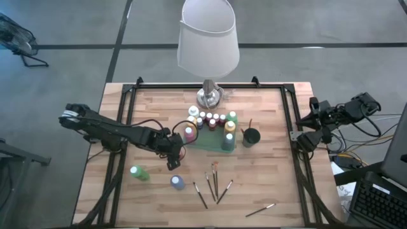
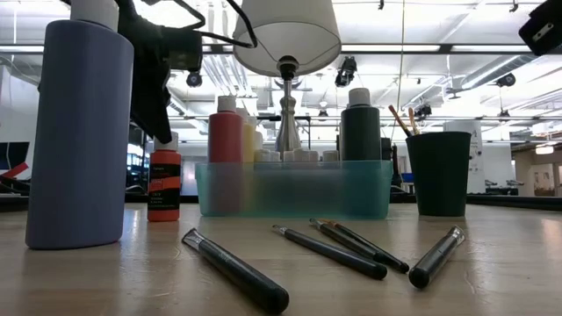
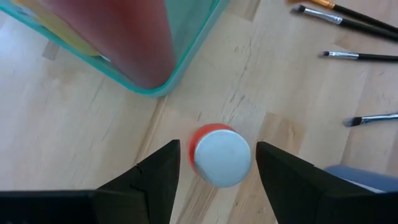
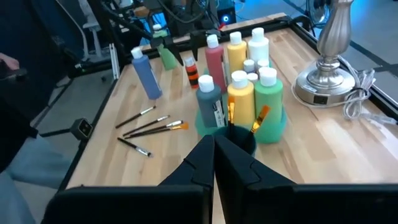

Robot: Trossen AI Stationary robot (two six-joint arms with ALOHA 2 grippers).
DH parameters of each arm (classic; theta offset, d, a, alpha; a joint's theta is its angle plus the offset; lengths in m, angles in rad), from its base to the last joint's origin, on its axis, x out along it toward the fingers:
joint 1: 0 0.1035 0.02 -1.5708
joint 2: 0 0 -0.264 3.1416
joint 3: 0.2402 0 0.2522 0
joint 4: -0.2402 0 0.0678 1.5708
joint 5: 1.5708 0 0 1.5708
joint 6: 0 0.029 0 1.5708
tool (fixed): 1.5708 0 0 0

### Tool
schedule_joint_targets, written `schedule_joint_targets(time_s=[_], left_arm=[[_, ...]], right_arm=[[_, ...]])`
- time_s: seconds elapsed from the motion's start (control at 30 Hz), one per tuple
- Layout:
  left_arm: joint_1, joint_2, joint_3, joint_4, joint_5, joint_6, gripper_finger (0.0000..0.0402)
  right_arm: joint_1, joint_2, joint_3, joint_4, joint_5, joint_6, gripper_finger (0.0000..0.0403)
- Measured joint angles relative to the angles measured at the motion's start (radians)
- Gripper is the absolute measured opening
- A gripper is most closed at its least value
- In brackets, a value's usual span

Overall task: Pick & Place Paint Supplies
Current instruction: Put the orange paint bottle into the green bin

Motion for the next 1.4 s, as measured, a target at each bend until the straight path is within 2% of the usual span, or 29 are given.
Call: schedule_joint_targets(time_s=[0.27, 0.53, 0.67, 0.9, 1.4], left_arm=[[0.0, 0.0, -0.019, 0.035, 0.0, -0.001, 0.0216], [0.003, 0.0, -0.03, 0.06, 0.0, -0.004, 0.0214], [0.003, 0.0, -0.03, 0.059, 0.001, -0.004, 0.0193], [0.005, 0.0, -0.03, 0.057, 0.004, 0.001, 0.0126], [0.006, 0.0, -0.01, 0.049, 0.017, 0.018, 0.0124]], right_arm=[[0.0, -0.035, -0.002, -0.09, 0.001, -0.007, 0.0008], [0.0, -0.029, -0.002, -0.092, 0.0, -0.007, 0.0008], [0.0, -0.029, -0.002, -0.09, 0.001, -0.007, 0.0008], [0.0, -0.03, -0.002, -0.089, 0.0, -0.007, 0.0008], [0.0, -0.03, -0.002, -0.088, 0.0, -0.007, 0.0008]])
